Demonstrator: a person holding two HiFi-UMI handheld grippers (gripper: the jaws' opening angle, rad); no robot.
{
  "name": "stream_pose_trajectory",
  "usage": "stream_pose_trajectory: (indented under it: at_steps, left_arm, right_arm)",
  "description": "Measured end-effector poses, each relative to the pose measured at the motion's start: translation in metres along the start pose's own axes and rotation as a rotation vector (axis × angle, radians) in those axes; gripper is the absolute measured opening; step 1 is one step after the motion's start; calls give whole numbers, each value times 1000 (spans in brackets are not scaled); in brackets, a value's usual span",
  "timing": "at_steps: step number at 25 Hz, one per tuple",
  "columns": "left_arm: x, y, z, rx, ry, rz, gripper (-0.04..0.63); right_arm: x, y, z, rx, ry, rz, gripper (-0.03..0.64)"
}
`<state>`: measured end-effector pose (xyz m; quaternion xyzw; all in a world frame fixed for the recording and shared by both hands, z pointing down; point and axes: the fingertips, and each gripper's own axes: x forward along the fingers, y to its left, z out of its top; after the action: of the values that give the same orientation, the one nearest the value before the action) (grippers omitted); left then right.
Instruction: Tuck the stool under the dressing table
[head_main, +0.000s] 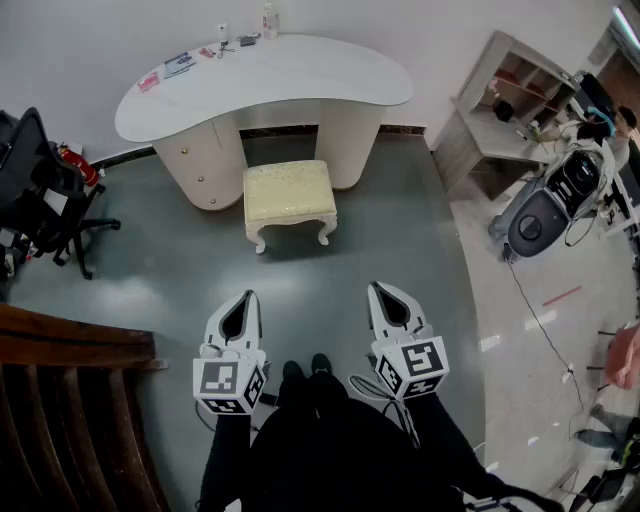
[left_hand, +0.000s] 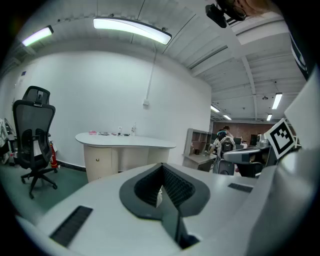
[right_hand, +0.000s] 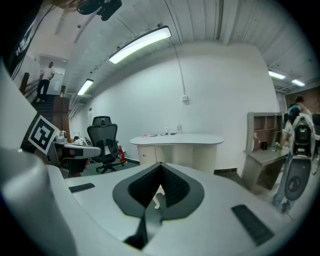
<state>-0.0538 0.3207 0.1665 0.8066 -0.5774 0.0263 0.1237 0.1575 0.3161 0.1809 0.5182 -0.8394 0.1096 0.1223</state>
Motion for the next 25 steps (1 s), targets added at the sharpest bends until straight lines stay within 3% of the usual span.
stream_pose_trajectory:
  at_steps: [11, 18, 25]
  left_arm:
    - [7, 7, -5, -1, 18, 18, 8]
    - [25, 15, -35, -9, 111, 63, 8]
    - [31, 19, -40, -38, 108, 118, 8]
  right_arm:
    - [10, -9, -11, -17, 41, -12, 3]
    - [12, -38, -32, 41, 89, -88, 4]
    - [6, -67, -60, 126, 166, -133, 5]
